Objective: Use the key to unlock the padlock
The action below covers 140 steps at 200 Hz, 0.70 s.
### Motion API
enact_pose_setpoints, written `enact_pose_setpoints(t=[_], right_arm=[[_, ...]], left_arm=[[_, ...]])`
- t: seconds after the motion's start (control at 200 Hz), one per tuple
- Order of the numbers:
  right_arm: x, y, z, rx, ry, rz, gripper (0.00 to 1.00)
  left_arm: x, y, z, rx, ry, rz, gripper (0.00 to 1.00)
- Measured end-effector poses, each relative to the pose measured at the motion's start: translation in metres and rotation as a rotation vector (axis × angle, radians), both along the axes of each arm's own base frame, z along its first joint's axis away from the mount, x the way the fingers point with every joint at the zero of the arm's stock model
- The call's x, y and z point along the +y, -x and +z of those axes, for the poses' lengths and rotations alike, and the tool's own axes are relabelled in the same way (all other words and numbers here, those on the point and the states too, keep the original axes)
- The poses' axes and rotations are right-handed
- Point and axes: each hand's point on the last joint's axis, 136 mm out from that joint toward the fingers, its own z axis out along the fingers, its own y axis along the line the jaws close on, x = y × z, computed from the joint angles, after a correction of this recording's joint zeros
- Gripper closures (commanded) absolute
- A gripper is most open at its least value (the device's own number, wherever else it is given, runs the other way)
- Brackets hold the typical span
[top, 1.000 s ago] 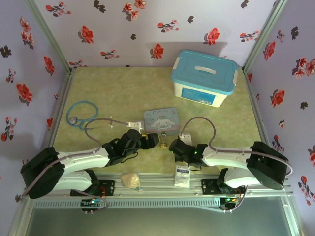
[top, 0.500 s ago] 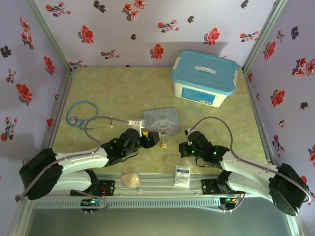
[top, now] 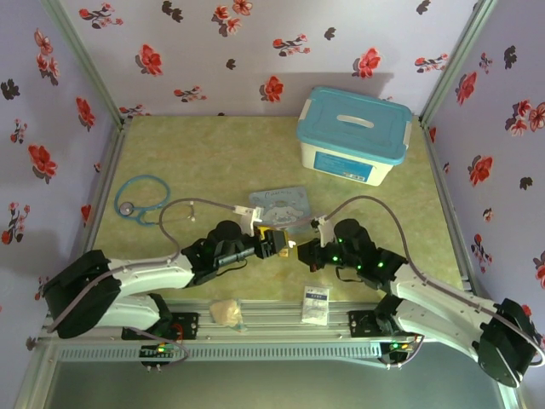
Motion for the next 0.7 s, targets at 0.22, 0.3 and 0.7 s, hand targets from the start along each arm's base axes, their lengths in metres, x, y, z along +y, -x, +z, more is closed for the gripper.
enact_pose_setpoints(t=[0.22,0.3,0.7], right_arm=[[0.004,-0.001,0.010,-0.019,-0.029,0.013,1.00],[0.004,-0.001,0.010,-0.019,-0.029,0.013,1.00],[0.005,-0.002,0.010,-0.018,-0.032,0.008,0.56]], left_arm=[[-0.011,0.004,0.003,0.011,0.053,-0.043,0.59],[-0.013,0.005,0.006,0.006,0.066,-0.053,0.62],[-0.019,0.008,0.015,0.016,0.115,-0.080,1.00]])
